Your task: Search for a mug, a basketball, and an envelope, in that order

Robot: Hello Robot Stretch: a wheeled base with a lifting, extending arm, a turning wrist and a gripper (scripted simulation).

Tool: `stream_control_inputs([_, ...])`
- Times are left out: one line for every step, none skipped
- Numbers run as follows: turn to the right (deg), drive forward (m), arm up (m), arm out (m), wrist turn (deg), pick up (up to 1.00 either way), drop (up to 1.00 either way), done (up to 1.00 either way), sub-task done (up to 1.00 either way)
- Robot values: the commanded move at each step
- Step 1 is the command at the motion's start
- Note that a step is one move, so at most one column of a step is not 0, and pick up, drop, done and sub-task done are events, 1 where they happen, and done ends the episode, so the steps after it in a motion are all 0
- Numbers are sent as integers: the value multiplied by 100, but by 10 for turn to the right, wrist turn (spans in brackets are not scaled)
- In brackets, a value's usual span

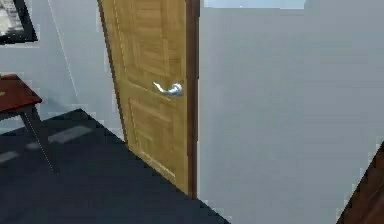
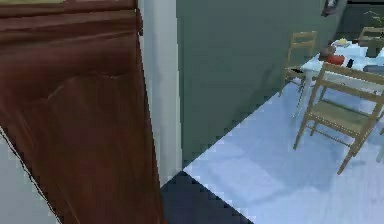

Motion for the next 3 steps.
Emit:
stream_control_inputs([-390,0,0,0,0,0,0,0,0])
stream_control_inputs([0,30,0,0,0,0,0,0,0])
stream_control_inputs([-90,0,0,0,0,0,0,0,0])
